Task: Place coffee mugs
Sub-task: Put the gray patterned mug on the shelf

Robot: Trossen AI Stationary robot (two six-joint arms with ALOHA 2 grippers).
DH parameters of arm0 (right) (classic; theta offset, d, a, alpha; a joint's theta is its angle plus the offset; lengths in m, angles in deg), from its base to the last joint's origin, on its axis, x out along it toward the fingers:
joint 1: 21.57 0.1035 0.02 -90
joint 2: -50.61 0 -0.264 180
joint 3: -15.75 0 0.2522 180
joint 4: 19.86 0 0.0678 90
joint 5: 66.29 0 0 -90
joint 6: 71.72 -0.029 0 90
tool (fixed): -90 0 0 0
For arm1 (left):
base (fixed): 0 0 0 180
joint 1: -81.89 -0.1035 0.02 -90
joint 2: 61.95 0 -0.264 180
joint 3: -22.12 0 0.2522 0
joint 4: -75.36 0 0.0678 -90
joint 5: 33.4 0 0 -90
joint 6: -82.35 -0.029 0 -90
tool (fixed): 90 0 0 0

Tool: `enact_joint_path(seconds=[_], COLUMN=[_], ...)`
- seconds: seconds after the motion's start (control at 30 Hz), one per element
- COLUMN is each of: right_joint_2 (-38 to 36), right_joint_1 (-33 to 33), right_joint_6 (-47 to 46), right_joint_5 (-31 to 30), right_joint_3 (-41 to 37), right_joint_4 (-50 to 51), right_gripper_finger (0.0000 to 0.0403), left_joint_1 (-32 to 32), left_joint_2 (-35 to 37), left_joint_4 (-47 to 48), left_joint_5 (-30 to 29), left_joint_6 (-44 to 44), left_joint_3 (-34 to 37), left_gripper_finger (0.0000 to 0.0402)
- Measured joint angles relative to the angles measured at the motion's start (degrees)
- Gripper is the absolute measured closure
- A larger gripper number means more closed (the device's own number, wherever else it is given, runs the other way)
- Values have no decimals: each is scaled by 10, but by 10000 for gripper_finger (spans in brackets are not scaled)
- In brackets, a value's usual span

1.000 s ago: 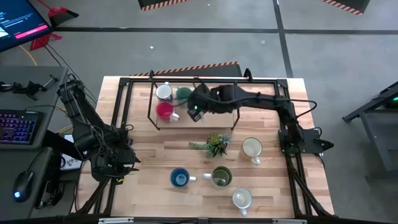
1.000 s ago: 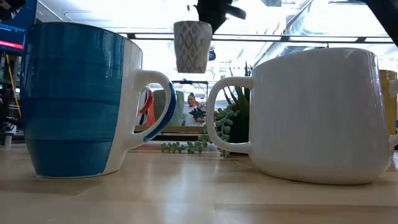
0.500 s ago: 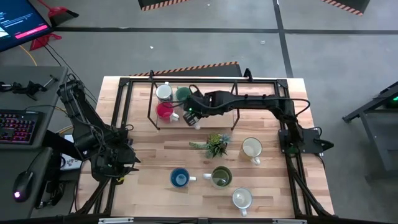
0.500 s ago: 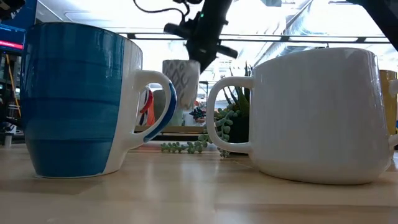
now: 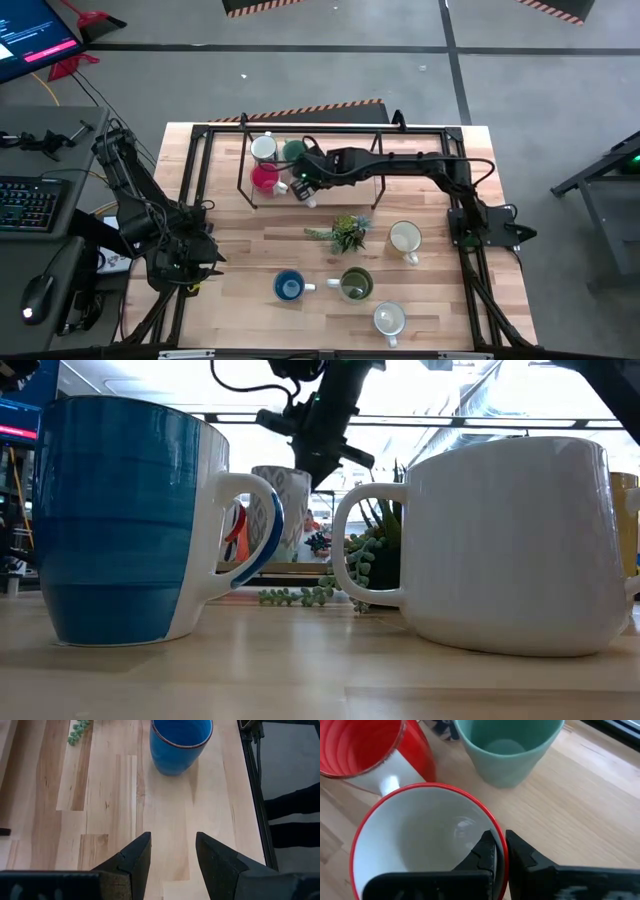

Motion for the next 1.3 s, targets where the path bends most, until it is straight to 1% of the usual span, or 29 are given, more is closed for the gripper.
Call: enact_joint_path(seconds=[0.23, 0.4, 0.53, 0.7, 0.93, 1.13, 1.3], right_joint_2=[4, 4, 4, 4, 4, 4, 4], right_joint_1=[0, -3, -4, -3, -3, -3, -3], right_joint_6=[-6, 7, 12, 32, -6, 41, 19], right_joint_5=[-10, -6, -15, -1, -13, -11, -13], right_joint_3=[0, 0, 0, 0, 0, 0, -6], right_joint_4=[-3, -2, -3, -3, -2, -3, -3], right_gripper_finger=[403, 403, 403, 403, 403, 403, 403], left_joint_1=[0, 0, 0, 0, 0, 0, 0], left_joint_2=[0, 0, 0, 0, 0, 0, 0], left_joint_4=[0, 0, 0, 0, 0, 0, 0], left_joint_5=[0, 0, 0, 0, 0, 0, 0], left_joint_6=[5, 4, 4, 4, 4, -1, -1], left_joint_3=[0, 0, 0, 0, 0, 0, 0], left_gripper_finger=[255, 255, 255, 255, 255, 255, 255])
